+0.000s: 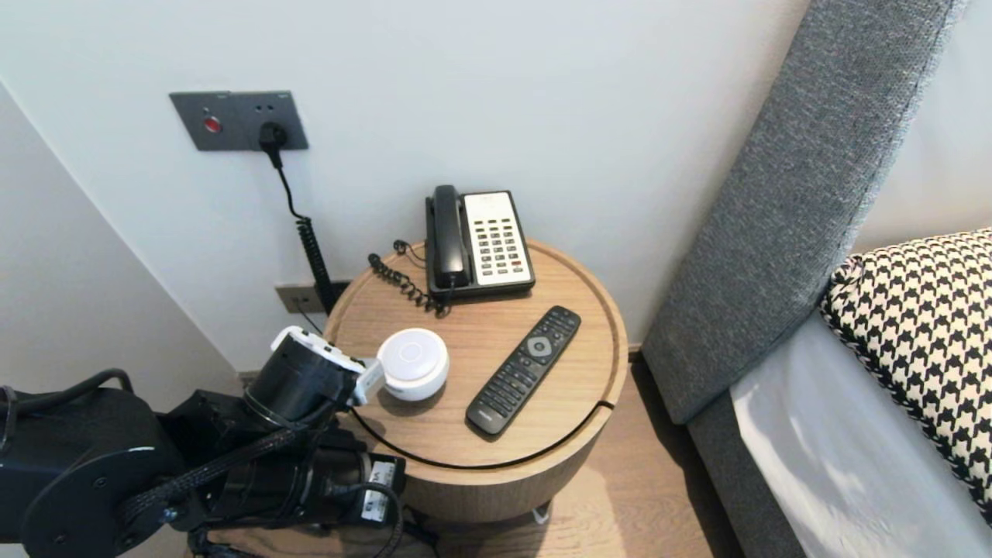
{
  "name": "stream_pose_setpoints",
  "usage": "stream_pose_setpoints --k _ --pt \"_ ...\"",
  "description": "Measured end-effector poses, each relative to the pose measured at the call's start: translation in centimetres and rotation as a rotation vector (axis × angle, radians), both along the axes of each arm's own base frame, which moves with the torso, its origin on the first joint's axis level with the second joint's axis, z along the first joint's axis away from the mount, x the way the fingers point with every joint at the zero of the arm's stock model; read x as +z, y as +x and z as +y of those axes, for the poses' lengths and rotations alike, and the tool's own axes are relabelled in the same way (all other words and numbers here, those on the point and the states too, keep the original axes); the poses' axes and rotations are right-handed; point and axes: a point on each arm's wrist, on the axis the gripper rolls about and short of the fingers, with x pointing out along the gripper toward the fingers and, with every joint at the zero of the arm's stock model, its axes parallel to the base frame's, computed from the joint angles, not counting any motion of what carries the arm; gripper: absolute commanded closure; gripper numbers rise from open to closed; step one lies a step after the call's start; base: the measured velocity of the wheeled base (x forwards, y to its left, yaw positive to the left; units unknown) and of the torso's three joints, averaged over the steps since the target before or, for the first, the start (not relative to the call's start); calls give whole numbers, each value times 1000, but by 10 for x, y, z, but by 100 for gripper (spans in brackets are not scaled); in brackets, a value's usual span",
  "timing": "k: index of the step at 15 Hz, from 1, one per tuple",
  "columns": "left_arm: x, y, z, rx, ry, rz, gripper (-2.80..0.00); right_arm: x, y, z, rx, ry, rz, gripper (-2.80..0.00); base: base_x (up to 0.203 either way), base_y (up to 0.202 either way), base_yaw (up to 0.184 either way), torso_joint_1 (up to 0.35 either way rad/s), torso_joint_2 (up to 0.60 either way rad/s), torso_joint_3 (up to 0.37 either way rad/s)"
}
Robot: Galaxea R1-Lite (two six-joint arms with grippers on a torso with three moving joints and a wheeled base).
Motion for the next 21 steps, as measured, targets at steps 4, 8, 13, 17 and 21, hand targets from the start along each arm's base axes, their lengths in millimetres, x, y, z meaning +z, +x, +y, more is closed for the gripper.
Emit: stream_pose_setpoints --k 4,8,13,17,21 --pt "0 -5 4 -1 4 4 0 0 0 0 0 1 0 0 0 0 0 0 0 0" --pt "-5 -24 21 3 26 21 0 0 0 0 0 0 0 0 0 0 0 0 0 0" --pt "-3 -49 68 100 37 0 0 0 0 0 0 0 0 0 0 0 0 0 0 0" --pt "13 -61 113 238 82 -72 0 0 0 0 0 0 0 0 0 0 0 0 0 0" --pt "23 -77 157 419 173 -150 0 0 0 0 0 0 0 0 0 0 0 0 0 0"
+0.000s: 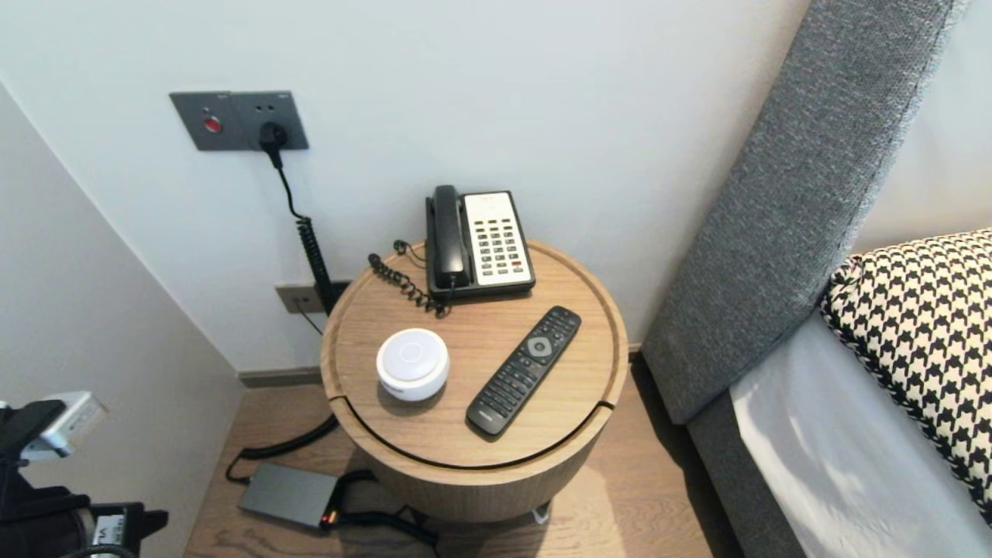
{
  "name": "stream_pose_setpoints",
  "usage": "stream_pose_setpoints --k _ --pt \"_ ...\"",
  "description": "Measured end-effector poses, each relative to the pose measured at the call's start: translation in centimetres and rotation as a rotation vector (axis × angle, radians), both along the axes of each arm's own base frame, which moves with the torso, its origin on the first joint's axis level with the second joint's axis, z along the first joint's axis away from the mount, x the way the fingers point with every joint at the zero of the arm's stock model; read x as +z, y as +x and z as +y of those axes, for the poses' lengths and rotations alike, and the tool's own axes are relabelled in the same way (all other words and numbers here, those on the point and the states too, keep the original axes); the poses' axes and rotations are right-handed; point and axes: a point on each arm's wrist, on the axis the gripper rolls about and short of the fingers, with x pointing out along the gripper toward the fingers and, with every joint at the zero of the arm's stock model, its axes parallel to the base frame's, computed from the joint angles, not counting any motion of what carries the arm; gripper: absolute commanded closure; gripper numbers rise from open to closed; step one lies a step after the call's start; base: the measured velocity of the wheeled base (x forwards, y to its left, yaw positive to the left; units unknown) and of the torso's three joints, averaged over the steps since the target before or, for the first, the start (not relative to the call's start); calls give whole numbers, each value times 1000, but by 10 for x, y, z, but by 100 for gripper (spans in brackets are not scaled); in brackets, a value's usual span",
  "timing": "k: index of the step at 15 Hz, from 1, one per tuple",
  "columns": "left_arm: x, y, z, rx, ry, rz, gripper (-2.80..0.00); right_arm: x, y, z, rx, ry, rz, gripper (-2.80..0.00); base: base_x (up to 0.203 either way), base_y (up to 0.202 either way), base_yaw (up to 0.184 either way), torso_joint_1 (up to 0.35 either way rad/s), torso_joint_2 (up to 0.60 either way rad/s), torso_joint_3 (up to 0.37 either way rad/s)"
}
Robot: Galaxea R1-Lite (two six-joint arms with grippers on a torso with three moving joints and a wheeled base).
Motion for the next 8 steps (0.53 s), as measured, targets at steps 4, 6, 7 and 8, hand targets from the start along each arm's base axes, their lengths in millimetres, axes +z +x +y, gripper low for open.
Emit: stream_pose_setpoints --k 4,6,7,8 --pt "-3 -37 13 72 51 -91 0 0 0 0 0 0 0 0 0 0 0 0 0 0" --pt "-18 -59 12 82 57 -118 0 0 0 0 0 0 0 0 0 0 0 0 0 0" --pt "-27 -72 12 84 59 -140 0 0 0 0 0 0 0 0 0 0 0 0 0 0" --pt "-35 -83 11 83 63 -172 0 0 0 0 0 0 0 0 0 0 0 0 0 0"
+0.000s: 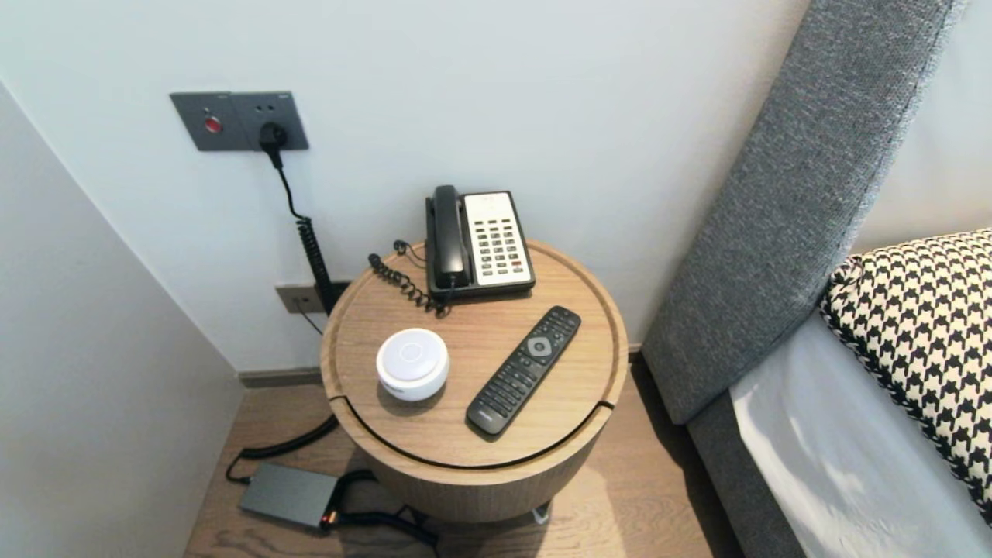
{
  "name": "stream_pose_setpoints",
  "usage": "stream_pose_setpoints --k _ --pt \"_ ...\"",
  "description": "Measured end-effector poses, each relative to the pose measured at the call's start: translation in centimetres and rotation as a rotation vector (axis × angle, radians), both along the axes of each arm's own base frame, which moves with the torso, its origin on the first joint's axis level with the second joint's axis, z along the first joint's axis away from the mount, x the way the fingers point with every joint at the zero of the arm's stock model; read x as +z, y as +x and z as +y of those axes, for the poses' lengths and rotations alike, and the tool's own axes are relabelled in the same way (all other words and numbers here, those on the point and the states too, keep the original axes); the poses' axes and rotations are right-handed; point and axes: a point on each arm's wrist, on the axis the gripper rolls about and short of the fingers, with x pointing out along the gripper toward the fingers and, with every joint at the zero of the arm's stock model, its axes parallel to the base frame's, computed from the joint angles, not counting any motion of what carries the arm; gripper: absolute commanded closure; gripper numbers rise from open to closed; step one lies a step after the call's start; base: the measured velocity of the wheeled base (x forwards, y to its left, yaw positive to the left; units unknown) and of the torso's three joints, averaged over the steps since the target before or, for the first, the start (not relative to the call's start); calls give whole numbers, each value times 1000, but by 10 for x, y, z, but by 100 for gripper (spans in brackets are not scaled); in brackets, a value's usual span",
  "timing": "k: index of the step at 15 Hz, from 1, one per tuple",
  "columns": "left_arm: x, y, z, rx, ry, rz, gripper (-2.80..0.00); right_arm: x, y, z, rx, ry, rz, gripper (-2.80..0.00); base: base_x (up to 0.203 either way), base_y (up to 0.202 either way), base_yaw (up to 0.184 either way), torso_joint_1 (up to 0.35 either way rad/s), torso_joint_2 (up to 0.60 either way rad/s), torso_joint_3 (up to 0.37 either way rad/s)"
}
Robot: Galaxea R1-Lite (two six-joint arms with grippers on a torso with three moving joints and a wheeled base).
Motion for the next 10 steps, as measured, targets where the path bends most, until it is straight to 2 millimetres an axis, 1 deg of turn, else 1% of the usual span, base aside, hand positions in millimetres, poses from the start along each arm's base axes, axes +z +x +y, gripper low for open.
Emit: stream_pose_setpoints --k 2,4,7,10 --pt "-14 -16 -1 -11 14 -54 0 0 0 0 0 0 0 0 0 0 0 0 0 0" --pt "-22 -25 -2 -15 19 -95 0 0 0 0 0 0 0 0 0 0 0 0 0 0" --pt "-25 -32 -2 -28 53 -164 0 0 0 0 0 0 0 0 0 0 0 0 0 0" --pt "-30 -39 -2 -79 148 -234 0 0 0 0 0 0 0 0 0 0 0 0 0 0"
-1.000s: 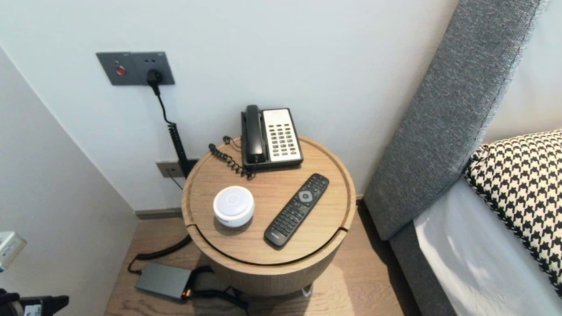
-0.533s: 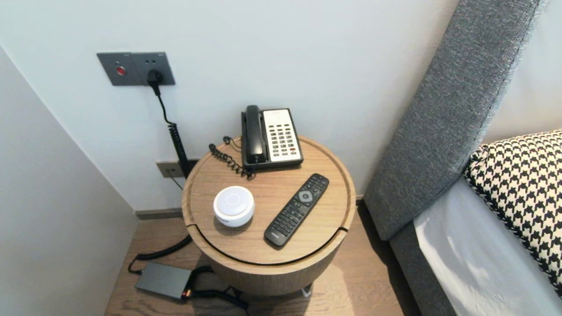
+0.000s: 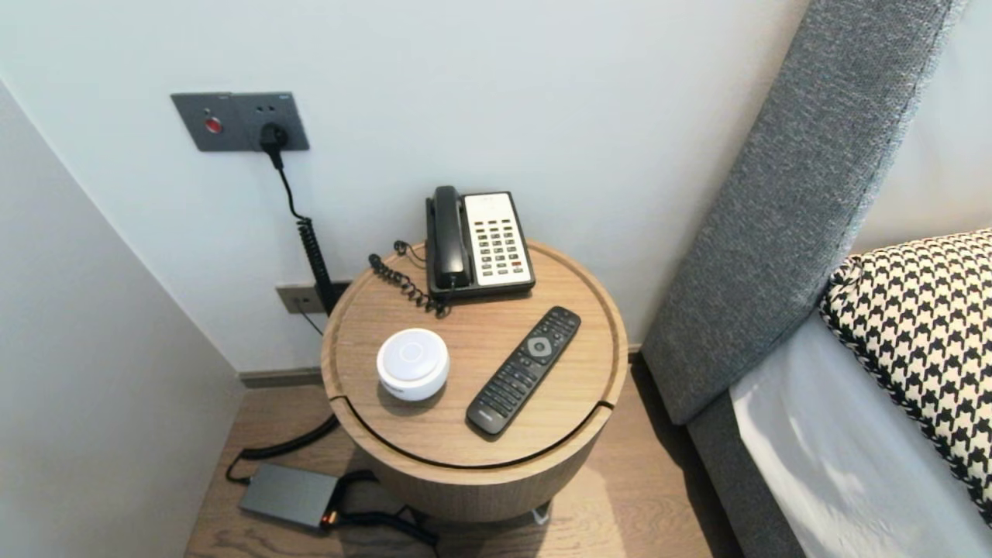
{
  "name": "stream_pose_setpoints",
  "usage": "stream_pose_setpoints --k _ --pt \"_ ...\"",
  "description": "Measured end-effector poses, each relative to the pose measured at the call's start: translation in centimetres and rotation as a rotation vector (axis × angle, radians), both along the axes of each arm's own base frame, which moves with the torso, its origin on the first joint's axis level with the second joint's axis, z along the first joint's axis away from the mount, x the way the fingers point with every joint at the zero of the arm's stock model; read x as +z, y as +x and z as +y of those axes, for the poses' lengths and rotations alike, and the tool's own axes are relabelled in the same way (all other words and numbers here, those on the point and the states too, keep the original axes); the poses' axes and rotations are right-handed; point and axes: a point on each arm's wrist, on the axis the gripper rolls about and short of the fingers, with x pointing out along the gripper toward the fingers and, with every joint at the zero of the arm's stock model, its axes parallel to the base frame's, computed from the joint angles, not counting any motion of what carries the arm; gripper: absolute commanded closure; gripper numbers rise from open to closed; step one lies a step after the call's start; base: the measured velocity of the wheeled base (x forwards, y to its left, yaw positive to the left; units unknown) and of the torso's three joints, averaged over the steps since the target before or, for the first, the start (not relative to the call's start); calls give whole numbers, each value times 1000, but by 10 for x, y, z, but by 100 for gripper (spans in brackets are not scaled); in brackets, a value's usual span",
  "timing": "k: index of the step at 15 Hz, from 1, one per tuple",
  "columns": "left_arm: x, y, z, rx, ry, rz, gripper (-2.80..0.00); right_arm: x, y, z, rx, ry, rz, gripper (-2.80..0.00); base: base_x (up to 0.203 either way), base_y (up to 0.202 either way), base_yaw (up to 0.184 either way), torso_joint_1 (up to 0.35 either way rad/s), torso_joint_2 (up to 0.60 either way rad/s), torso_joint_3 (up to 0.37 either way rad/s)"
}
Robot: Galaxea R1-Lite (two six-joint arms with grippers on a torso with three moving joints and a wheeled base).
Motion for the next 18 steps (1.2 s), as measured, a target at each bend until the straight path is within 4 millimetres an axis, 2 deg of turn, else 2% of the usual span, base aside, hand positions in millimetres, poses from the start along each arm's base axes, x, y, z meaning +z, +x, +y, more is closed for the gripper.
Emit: stream_pose_setpoints --k 11,18 --pt "-3 -3 0 -11 -2 -82 0 0 0 0 1 1 0 0 0 0 0 0 0 0" --pt "-8 -20 0 -69 15 -300 0 0 0 0 1 0 0 0 0 0 0 0 0 0"
